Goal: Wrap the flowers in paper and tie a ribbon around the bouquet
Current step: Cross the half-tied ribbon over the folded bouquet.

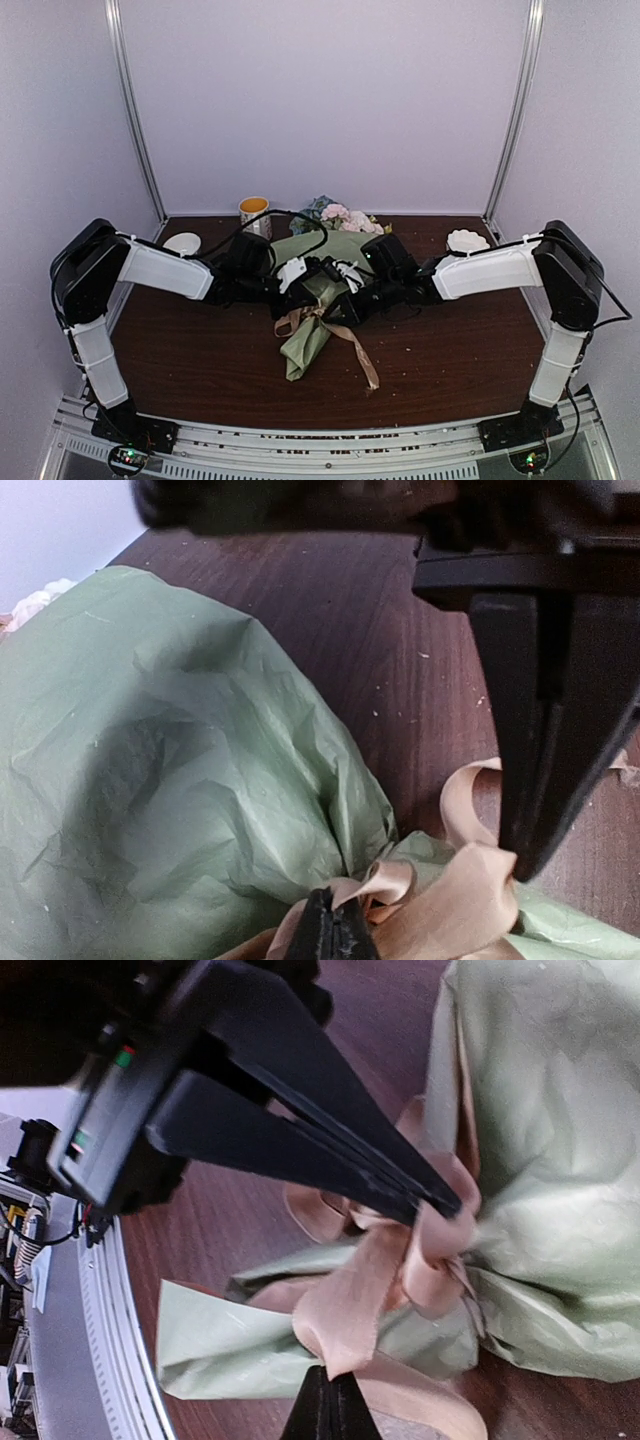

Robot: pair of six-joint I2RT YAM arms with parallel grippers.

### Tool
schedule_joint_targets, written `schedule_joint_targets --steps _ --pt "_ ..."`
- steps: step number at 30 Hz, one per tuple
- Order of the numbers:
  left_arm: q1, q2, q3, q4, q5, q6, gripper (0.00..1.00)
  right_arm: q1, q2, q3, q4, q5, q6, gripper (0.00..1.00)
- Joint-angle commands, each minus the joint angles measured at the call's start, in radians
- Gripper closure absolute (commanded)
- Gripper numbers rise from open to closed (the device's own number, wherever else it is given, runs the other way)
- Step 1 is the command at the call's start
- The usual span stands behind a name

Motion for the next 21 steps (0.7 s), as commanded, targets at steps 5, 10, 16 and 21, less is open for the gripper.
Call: schedule_joint_targets --steps 5,10,16,21 --pt "0.001 0.0 -0.025 0.087 0.039 -0.066 1.0 0.023 0.051 0.042 0.116 0.034 0.133 1.0" --pt "0.001 0.002 -0.033 0.118 0.062 -0.096 1.0 0.024 0.091 0.078 0.114 0.09 0.184 1.0" --pt "0.0 -0.008 -0.056 0.152 0.062 -0.115 1.0 0.022 0.137 0.099 0.083 0.14 0.237 1.0" --pt "0.0 -0.017 -0.07 0.152 0.065 -0.115 1.0 0.015 0.135 0.099 0.104 0.169 0.276 1.0"
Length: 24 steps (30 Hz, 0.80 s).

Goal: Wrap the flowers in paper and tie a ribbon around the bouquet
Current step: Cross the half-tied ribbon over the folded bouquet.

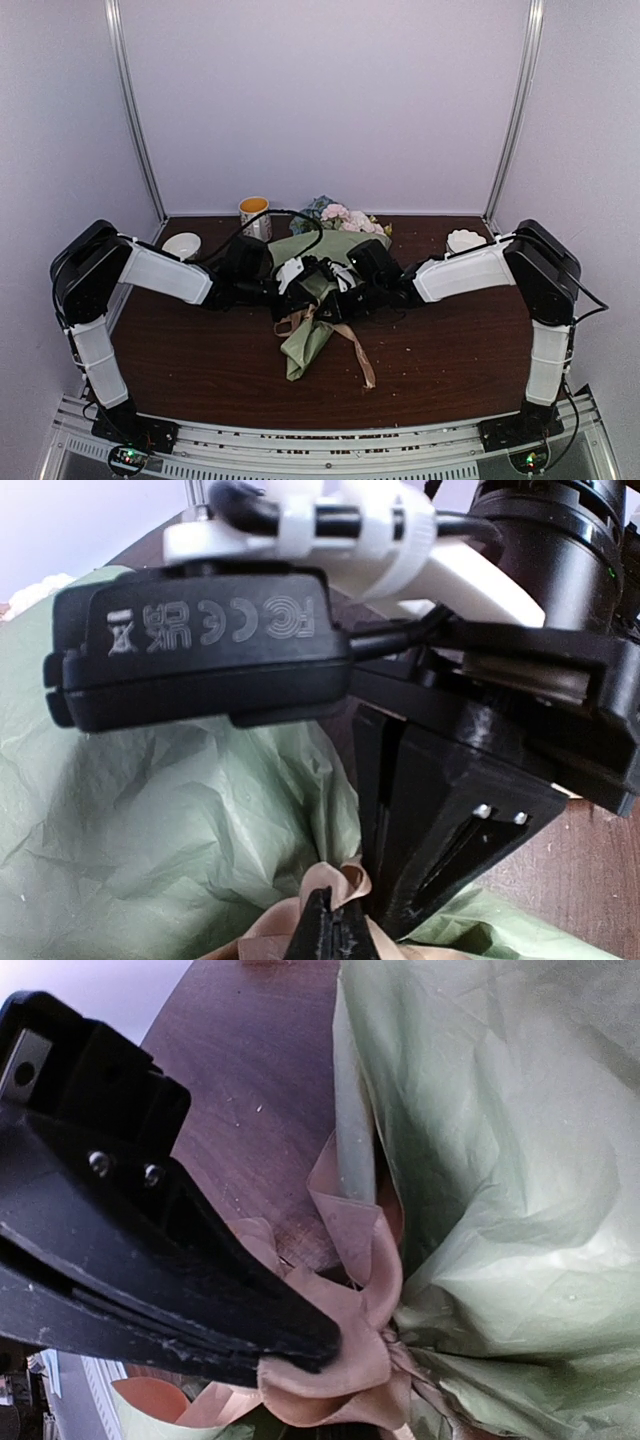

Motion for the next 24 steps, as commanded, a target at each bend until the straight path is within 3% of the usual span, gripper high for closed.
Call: schedule_joint_targets --steps 1,13,24 --pt "0.001 -0.023 -0.029 0.06 0.021 -0.013 1.0 -0.004 0.008 0.026 0.019 0.069 0.054 1.0" --pt "0.007 -0.025 -0.026 0.005 0.041 0.009 0.77 -0.014 0.016 0.018 0.046 0.096 0.102 1.0" --pt "0.013 -0.001 0.001 -0.019 0.062 0.03 0.71 -0.014 0.012 0.043 0.036 0.113 0.1 1.0"
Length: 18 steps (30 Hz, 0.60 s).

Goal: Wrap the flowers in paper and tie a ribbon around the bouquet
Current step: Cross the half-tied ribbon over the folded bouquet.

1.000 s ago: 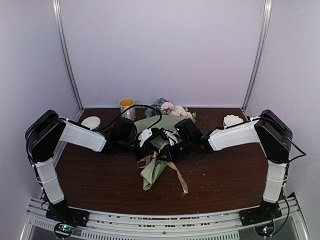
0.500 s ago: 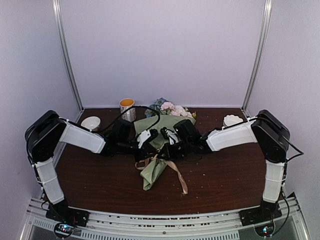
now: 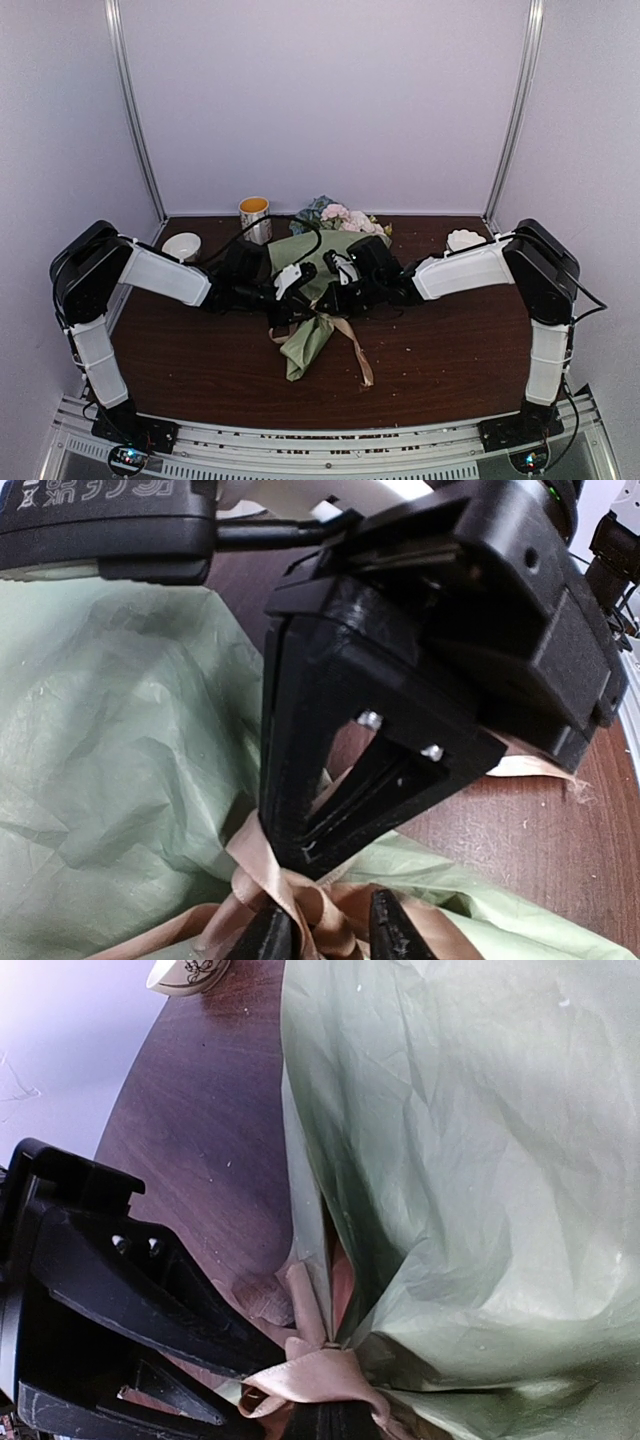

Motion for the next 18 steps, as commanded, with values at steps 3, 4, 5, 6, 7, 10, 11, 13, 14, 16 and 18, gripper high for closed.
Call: schedule_joint_targets --steps 3,4,5,6,7,10,11,13,14,16,18 --pt "0.002 0.006 0.028 0.025 -0.056 0.025 0.73 -0.002 0.002 0.021 0.018 0.024 0.011 1.0" --pt "0.001 0.005 0.026 0.028 -0.085 0.029 0.75 -0.003 0.001 0.022 0.018 0.022 0.01 1.0" --pt "-0.001 0.002 0.024 0.035 -0.116 0.031 0.78 -0.003 -0.001 0.02 0.019 0.021 0.009 1.0" --pt "-0.003 0.0 0.021 0.043 -0.143 0.034 0.82 -0.003 -0.003 0.02 0.021 0.017 0.009 1.0" --pt "-0.006 0.0 0.02 0.049 -0.166 0.038 0.86 -0.003 -0.005 0.017 0.021 0.01 0.008 1.0" --pt "-0.015 0.012 0.03 0.038 -0.209 0.058 0.93 0.0 -0.013 0.012 0.035 -0.03 0.003 1.0" --pt "-0.02 0.017 0.037 0.031 -0.224 0.064 0.95 0.001 -0.017 0.012 0.031 -0.041 -0.005 1.0" --pt "-0.034 0.021 0.042 0.025 -0.278 0.073 1.0 -0.002 -0.036 0.003 0.026 -0.05 -0.026 0.95" --pt "-0.039 0.021 0.04 0.031 -0.308 0.074 1.0 -0.003 -0.048 -0.003 0.022 -0.054 -0.036 0.94" --pt "-0.04 0.021 0.036 0.041 -0.345 0.075 1.0 -0.008 -0.079 -0.022 0.007 -0.069 -0.06 0.89" --pt "-0.04 0.02 0.033 0.041 -0.35 0.08 1.0 -0.029 -0.122 -0.04 -0.008 -0.088 -0.086 0.83"
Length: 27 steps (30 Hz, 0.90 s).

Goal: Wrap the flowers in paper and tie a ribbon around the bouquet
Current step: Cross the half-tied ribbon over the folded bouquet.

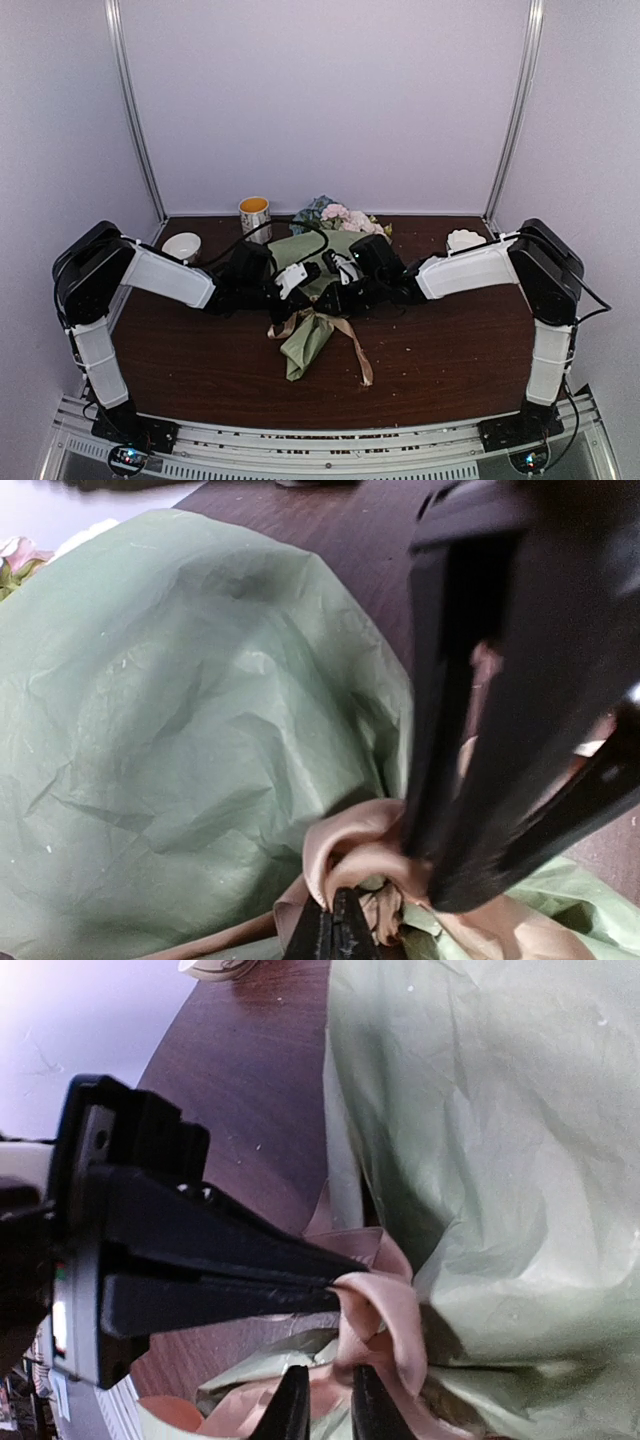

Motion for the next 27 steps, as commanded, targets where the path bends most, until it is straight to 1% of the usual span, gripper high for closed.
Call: schedule_joint_targets --steps 1,3,5,9,13,17,21,22,24,25,27 --pt "-0.007 0.011 0.017 0.033 -0.077 0.031 1.0 -0.037 -0.128 -0.04 -0.015 -0.058 -0.071 0.8" --pt "-0.008 0.007 0.011 0.033 -0.069 0.036 1.0 -0.064 -0.153 -0.037 -0.028 -0.083 -0.101 0.75" --pt "-0.007 0.001 0.003 0.039 -0.068 0.036 1.0 -0.084 -0.146 -0.005 -0.071 -0.096 -0.136 0.74" --pt "-0.008 -0.007 -0.007 0.054 -0.068 0.03 1.0 -0.088 -0.058 0.107 -0.184 -0.12 -0.202 0.72" --pt "-0.008 -0.011 -0.009 0.053 -0.062 0.029 1.0 -0.085 0.023 0.182 -0.232 -0.161 -0.229 0.7" --pt "-0.007 -0.012 -0.011 0.053 -0.059 0.028 1.0 -0.075 0.054 0.192 -0.238 -0.189 -0.247 0.74" --pt "-0.007 -0.013 -0.012 0.053 -0.057 0.027 1.0 -0.069 0.071 0.188 -0.254 -0.18 -0.255 0.75" --pt "-0.007 -0.012 -0.012 0.053 -0.054 0.027 1.0 -0.069 0.073 0.184 -0.255 -0.172 -0.256 0.77" --pt "-0.007 -0.013 -0.012 0.053 -0.05 0.027 1.0 -0.069 0.072 0.174 -0.251 -0.156 -0.256 0.87" --pt "-0.007 -0.013 -0.012 0.053 -0.049 0.027 1.0 -0.068 0.068 0.168 -0.24 -0.15 -0.253 0.89" --pt "-0.007 -0.013 -0.013 0.053 -0.052 0.027 1.0 -0.069 0.063 0.16 -0.221 -0.148 -0.246 0.88"
